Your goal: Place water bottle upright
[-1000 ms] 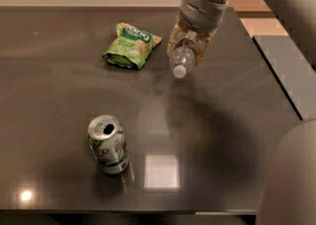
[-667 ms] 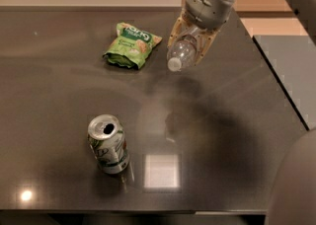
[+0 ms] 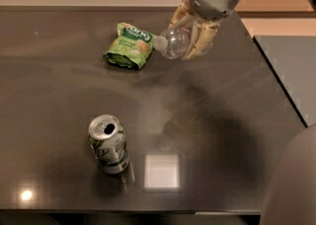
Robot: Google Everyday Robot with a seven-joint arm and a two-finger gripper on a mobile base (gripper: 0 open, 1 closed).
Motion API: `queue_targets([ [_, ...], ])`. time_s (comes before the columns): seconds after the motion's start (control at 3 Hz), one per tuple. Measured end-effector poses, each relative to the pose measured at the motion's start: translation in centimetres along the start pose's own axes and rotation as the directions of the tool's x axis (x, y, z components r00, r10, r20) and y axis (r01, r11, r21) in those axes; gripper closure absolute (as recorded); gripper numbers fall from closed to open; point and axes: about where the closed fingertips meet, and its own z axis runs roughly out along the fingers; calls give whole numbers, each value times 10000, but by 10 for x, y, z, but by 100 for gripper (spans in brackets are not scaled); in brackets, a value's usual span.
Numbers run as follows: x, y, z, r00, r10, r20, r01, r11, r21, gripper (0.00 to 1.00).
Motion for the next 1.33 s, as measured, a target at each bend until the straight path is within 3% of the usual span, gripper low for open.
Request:
queue_targets([
  [0.33, -11, 2, -4, 9766, 2043, 670, -2053, 9787, 77, 100],
  [0.67, -21, 11, -5, 8604, 4657, 2071, -4727, 8810, -171, 100],
  [1.0, -27, 17, -8, 7671, 5747, 2850, -5856, 8088, -548, 100],
  [1.33, -32, 17, -8, 6844, 5974, 4180, -6276, 7745, -794, 100],
])
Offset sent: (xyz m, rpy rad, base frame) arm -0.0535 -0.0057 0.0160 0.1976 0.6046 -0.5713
